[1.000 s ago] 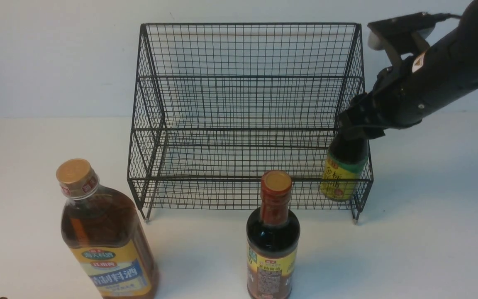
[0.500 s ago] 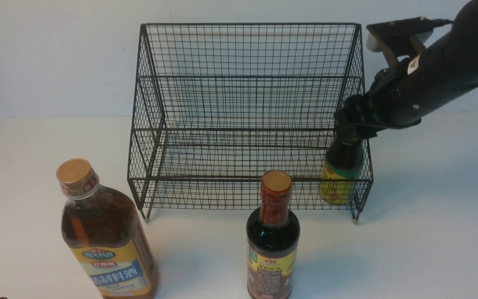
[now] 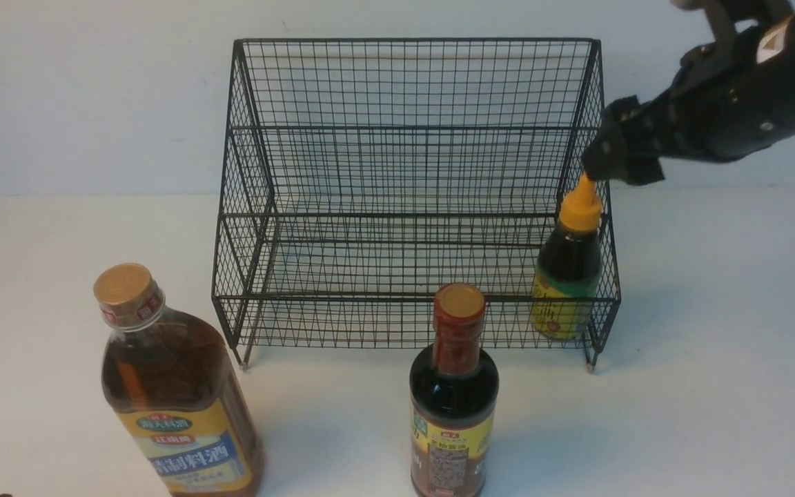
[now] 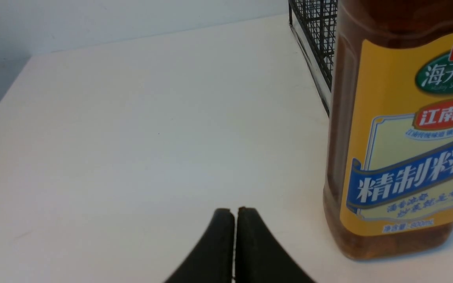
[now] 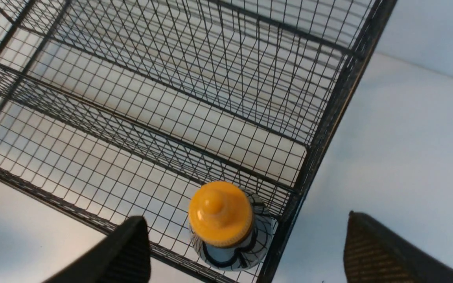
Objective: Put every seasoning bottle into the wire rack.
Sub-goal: Use the right arm to grab the condiment bottle closest to it
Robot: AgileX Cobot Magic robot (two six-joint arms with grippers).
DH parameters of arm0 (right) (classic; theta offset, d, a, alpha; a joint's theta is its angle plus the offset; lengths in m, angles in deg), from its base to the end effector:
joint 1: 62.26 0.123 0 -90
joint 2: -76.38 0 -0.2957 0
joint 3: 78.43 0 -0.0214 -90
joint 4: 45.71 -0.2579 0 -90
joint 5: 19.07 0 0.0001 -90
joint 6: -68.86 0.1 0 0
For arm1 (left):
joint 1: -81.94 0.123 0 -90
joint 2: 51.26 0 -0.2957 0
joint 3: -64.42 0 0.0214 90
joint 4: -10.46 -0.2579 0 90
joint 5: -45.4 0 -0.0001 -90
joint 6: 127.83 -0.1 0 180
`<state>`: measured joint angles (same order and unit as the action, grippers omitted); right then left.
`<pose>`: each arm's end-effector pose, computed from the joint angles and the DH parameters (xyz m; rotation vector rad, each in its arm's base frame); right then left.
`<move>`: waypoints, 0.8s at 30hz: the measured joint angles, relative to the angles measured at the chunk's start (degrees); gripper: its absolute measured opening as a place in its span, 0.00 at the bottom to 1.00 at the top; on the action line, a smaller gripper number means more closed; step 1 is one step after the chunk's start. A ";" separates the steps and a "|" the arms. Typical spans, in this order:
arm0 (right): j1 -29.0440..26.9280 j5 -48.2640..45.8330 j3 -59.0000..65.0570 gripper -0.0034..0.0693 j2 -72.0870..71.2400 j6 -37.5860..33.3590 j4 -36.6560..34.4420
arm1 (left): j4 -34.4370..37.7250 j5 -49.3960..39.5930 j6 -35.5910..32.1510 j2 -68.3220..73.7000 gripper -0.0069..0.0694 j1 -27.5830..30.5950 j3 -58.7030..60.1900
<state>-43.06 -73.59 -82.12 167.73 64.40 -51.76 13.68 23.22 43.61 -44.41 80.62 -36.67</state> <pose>0.3041 0.1150 0.3719 -0.4716 2.4450 0.2416 0.0571 -0.0034 0.1678 0.1278 1.8791 0.0310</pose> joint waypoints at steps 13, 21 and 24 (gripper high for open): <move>8.71 -17.00 1.41 0.87 -9.02 -3.72 -14.13 | 0.00 0.00 0.00 0.00 0.08 0.00 0.00; 22.58 -14.22 6.89 0.86 -9.14 1.77 -9.80 | 0.00 0.00 0.00 0.00 0.08 0.00 0.00; 24.90 -9.42 6.89 0.86 -9.14 6.34 -5.38 | 0.00 0.00 0.00 0.00 0.08 0.00 0.00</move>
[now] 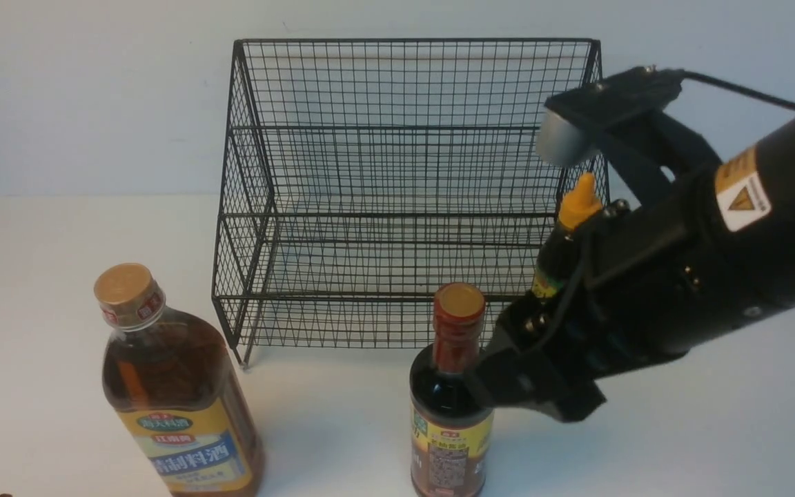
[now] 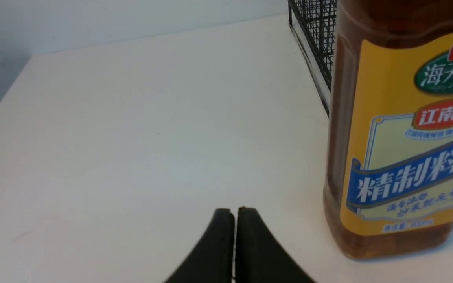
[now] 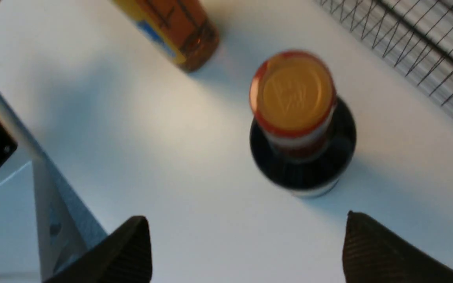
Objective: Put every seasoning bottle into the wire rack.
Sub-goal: Use the right arm to grab the condiment bottle closest to it
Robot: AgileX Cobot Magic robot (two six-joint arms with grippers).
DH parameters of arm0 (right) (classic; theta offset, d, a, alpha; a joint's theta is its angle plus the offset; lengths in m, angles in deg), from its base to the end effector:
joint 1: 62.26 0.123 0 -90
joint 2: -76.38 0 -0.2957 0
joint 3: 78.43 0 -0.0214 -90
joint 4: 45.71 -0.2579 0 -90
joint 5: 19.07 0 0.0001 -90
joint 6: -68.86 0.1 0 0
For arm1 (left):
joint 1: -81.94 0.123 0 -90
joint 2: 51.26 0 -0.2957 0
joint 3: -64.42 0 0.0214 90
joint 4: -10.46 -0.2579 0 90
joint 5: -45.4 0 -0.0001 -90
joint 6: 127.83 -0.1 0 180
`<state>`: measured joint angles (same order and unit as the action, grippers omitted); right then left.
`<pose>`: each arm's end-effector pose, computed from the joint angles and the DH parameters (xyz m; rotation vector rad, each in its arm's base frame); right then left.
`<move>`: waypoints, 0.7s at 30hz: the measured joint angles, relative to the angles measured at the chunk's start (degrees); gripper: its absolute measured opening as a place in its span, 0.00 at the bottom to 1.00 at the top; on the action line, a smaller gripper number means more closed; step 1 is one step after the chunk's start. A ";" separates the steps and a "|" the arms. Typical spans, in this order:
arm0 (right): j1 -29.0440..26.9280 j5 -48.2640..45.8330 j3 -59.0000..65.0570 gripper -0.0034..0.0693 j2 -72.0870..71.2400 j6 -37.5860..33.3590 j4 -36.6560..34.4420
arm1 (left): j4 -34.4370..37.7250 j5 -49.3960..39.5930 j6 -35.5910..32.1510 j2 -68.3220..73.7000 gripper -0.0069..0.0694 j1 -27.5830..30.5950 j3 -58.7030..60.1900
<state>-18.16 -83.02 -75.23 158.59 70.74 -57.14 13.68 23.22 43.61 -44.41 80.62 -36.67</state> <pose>0.1786 0.1979 0.3736 -0.9160 2.5161 0.5377 0.0571 -0.0034 0.1678 0.1278 1.8791 0.0310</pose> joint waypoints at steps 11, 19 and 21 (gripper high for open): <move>1.50 7.93 0.00 0.86 5.24 6.07 4.05 | 0.00 0.00 0.00 0.00 0.08 0.00 0.00; 1.50 10.07 0.00 0.86 9.47 6.87 4.60 | 0.00 0.00 0.00 0.00 0.08 0.00 0.00; 1.50 10.15 0.00 0.86 9.75 6.93 5.23 | 0.00 0.00 0.00 0.00 0.08 0.00 0.00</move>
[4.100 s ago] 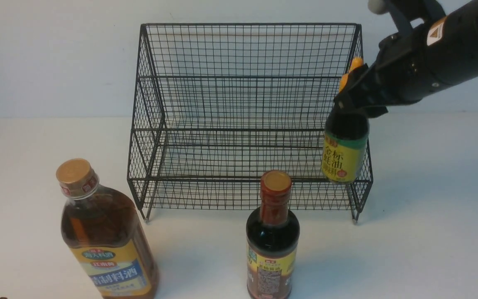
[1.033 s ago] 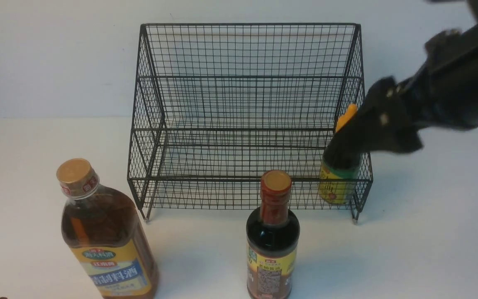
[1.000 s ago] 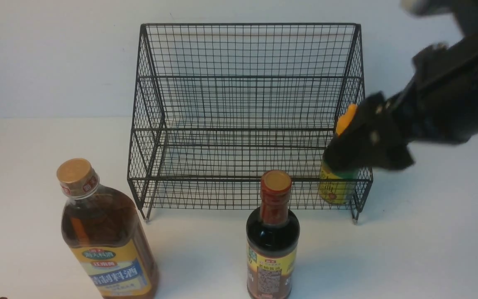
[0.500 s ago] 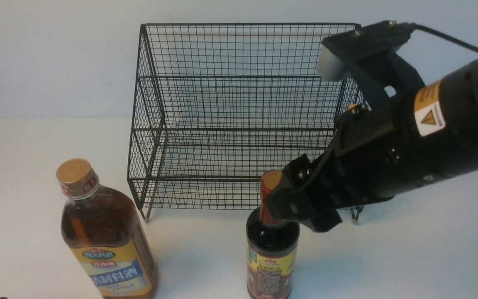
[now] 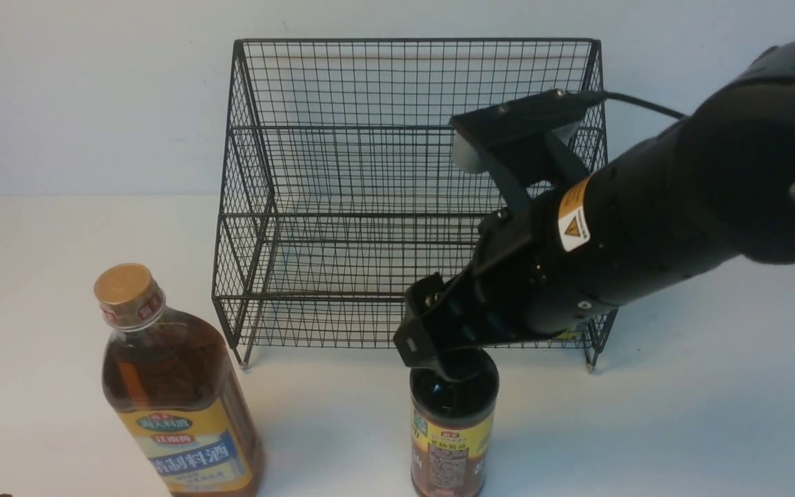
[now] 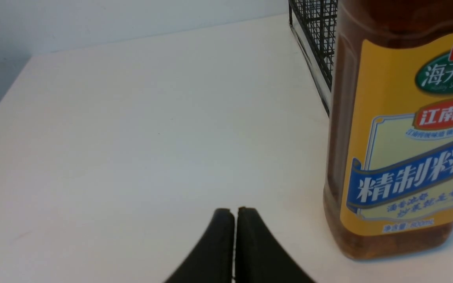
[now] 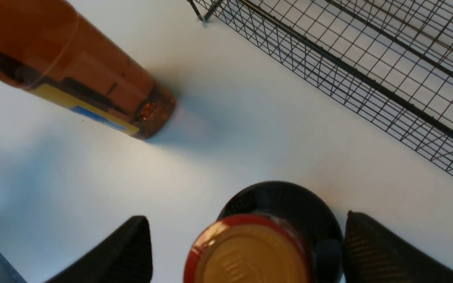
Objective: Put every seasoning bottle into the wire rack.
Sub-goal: Use the right arm to grab the condiment bottle closest to it, then use the right arm to put the condiment bottle back on the shelf
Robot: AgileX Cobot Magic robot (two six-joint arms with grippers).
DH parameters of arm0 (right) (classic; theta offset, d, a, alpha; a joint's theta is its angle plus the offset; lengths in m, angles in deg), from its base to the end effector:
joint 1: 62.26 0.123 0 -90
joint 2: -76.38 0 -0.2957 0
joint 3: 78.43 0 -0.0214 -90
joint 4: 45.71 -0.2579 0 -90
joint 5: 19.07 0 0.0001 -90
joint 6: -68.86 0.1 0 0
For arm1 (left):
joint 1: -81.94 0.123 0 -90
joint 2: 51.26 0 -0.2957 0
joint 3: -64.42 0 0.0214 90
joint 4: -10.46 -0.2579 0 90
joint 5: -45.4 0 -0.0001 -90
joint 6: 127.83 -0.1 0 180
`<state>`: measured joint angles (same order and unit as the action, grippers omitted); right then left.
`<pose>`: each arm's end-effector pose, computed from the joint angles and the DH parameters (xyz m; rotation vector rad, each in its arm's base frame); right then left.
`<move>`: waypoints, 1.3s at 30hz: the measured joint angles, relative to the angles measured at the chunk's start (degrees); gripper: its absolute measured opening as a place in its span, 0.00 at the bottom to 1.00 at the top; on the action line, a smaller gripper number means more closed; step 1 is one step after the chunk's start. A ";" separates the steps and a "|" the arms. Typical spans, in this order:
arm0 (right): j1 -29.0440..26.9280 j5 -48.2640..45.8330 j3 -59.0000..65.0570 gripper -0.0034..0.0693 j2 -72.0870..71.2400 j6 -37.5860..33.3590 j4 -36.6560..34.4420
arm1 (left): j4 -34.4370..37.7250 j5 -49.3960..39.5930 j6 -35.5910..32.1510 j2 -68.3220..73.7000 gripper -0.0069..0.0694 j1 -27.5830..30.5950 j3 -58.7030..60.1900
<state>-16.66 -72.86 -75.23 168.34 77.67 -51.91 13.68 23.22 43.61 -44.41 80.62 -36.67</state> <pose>0.2180 0.2350 0.3314 -0.7918 2.5489 0.4637 0.0571 -0.0034 0.1678 0.1278 1.8791 0.0310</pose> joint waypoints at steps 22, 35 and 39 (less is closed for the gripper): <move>0.07 -4.77 0.54 0.45 -2.38 -0.91 1.61 | 0.00 0.00 0.00 0.00 0.08 0.00 0.00; 0.21 -14.57 -15.52 0.45 -10.81 -2.15 4.86 | 0.00 0.00 0.00 0.00 0.08 0.00 0.00; 0.39 -12.66 -20.72 0.45 -10.81 -2.15 10.38 | 0.00 0.00 0.00 0.00 0.08 0.00 0.00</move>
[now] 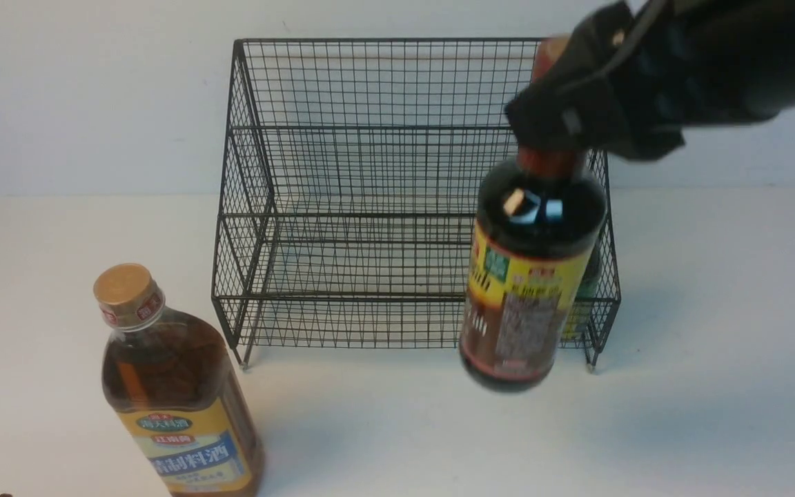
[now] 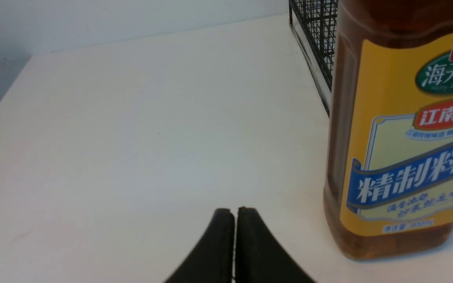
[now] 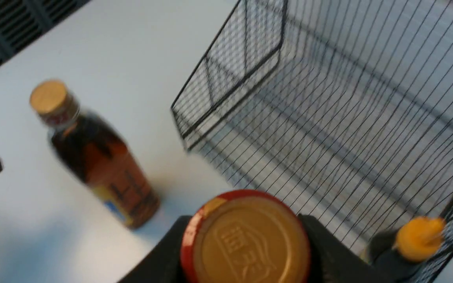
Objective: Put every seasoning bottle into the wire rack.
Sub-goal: Use the right arm to put the condiment bottle back on the shelf
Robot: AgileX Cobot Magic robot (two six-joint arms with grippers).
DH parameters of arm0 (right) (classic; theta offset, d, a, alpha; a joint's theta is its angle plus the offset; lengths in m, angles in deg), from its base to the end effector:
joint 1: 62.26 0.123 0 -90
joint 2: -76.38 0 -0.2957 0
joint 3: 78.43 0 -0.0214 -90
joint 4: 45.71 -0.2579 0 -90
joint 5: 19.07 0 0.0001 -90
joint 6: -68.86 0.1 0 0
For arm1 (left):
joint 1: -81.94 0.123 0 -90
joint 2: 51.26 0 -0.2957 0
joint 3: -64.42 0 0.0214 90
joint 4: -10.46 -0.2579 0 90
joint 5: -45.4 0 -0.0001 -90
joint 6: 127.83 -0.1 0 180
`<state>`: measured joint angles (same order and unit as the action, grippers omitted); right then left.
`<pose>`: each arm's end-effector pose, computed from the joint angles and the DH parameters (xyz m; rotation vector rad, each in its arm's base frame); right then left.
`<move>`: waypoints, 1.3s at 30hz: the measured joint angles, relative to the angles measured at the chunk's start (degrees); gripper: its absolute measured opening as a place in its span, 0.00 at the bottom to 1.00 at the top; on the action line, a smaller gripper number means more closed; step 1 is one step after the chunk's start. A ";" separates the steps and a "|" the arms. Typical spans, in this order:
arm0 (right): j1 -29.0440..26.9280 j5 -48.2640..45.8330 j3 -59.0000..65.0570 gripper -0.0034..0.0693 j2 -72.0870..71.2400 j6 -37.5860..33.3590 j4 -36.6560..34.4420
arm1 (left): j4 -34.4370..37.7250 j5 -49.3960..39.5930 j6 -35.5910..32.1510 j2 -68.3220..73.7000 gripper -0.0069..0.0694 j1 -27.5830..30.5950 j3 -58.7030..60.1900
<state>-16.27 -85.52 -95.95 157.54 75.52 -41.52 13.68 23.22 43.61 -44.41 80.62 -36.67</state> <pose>0.1802 0.1769 0.4846 -0.7713 2.1651 0.3912 0.0571 -0.0034 0.1678 0.1278 1.8791 0.0310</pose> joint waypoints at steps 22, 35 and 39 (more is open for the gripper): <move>-4.18 28.11 -4.49 0.45 9.76 23.55 31.84 | 0.00 0.00 0.00 0.00 0.08 0.00 0.00; -18.56 35.49 -4.49 0.45 16.81 27.42 24.44 | 0.00 0.00 0.00 0.00 0.08 0.00 0.00; -20.71 34.69 -4.43 0.45 19.52 27.47 21.39 | 0.00 0.00 0.00 0.00 0.08 0.00 0.00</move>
<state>-36.98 -50.83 -100.38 177.06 103.00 -20.13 13.68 23.22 43.61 -44.41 80.62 -36.67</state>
